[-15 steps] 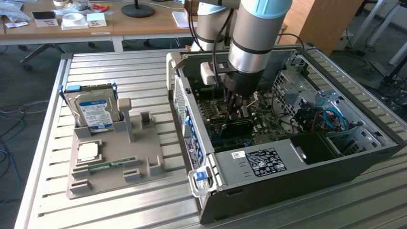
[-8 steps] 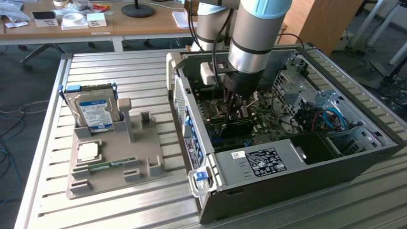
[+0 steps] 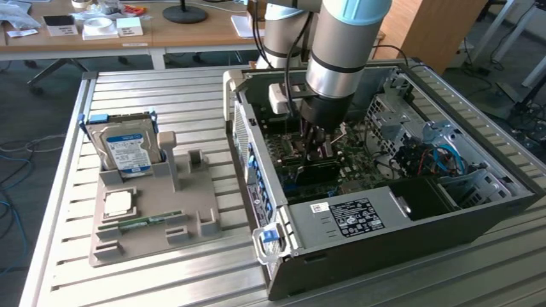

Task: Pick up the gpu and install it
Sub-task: 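Press down on the gpu until it lock into place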

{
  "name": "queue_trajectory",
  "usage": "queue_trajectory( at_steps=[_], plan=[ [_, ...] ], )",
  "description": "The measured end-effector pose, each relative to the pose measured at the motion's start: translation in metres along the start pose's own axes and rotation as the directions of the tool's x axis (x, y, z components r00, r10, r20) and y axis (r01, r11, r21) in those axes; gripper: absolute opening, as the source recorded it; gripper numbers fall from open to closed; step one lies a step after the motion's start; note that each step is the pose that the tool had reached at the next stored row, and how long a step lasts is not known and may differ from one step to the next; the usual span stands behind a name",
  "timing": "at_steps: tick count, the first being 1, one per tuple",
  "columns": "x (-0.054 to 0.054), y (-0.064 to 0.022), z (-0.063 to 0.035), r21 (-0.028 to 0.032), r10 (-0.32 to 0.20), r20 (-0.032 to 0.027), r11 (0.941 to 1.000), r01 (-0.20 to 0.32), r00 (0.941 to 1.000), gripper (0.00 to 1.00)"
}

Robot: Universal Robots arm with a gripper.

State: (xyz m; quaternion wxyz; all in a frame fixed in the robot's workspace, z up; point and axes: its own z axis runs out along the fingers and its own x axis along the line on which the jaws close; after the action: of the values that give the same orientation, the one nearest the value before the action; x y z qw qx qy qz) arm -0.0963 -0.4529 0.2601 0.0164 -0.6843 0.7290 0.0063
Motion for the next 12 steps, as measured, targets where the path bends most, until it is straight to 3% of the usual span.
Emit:
queue_trajectory(
  at_steps=[3,12],
  plan=[
    [0.000,-0.0001,-0.0028,0.0013,0.000,0.0027,1.0000,0.000,1.0000,0.11],
    [-0.001,-0.0006,-0.0363,0.0003,0.000,-0.0033,1.0000,0.000,1.0000,0.11]
  ],
)
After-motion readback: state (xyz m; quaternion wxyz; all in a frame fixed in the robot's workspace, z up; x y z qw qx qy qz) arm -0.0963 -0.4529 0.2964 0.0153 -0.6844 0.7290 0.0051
